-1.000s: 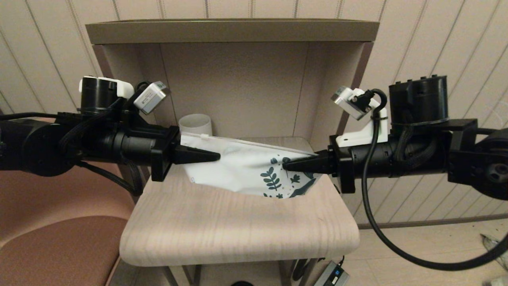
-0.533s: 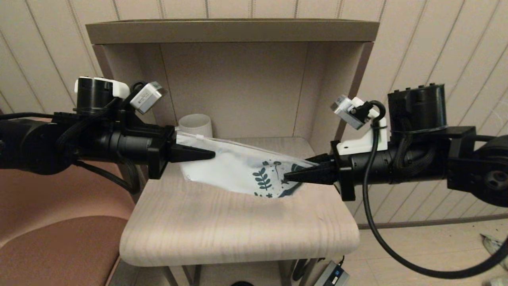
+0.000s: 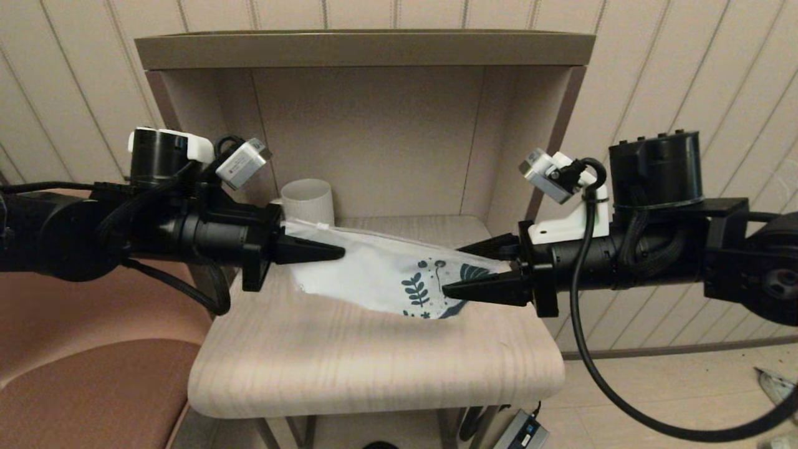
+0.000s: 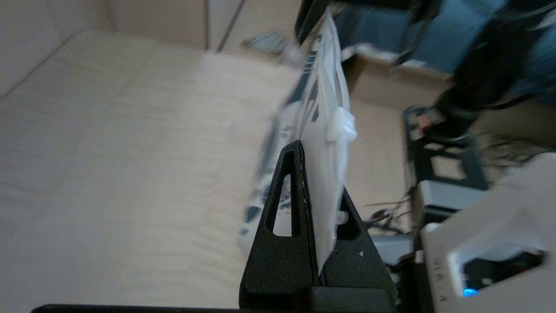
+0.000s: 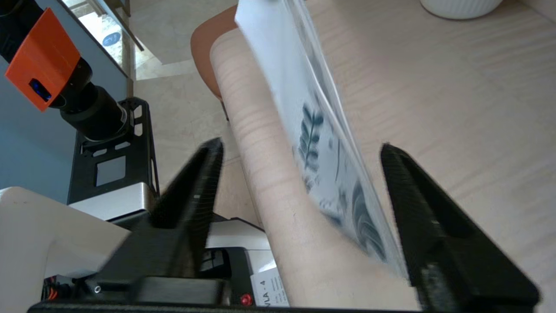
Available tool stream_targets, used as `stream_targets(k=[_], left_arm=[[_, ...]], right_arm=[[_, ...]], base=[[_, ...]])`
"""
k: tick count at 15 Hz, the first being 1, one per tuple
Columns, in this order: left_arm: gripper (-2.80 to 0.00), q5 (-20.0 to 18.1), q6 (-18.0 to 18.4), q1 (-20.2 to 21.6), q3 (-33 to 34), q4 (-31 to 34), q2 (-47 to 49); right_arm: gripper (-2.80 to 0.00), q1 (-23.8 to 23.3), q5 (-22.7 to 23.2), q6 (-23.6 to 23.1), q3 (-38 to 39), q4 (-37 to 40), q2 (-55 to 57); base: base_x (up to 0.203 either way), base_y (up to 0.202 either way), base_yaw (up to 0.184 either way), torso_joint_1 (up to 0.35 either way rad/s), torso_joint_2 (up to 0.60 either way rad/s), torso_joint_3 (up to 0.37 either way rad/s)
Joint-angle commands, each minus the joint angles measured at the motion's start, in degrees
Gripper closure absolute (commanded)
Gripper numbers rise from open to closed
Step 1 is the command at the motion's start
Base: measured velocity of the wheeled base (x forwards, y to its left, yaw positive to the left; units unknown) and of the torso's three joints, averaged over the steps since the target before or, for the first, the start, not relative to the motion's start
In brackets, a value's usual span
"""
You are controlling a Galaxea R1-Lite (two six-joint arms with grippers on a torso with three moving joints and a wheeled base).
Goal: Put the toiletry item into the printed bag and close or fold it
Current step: Hand it to the other hand
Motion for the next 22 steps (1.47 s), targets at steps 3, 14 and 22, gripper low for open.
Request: stream_targets(k=[3, 14, 22], left_arm=[[0.00, 3.2, 4.2, -1.2, 1.6, 0.7, -1.3], [0.00, 14.5, 5.5, -2.5, -11.7, 23.8, -3.9], [0.00, 18.0, 3.2, -4.9, -14.1, 26.5, -1.0]], right_arm=[[-2.80, -0.6, -0.1, 0.9, -5.0, 1.9, -0.2], [-2.80, 11.5, -10.1, 1.3, -39.1, 32.1, 10.7], [-2.80, 11.6, -9.5, -4.2, -50.1, 41.1, 17.3]], base=[[0.000, 0.000, 0.000, 0.000, 0.00, 0.000], [0.000, 0.000, 0.000, 0.000, 0.00, 0.000], [0.000, 0.000, 0.000, 0.000, 0.00, 0.000]])
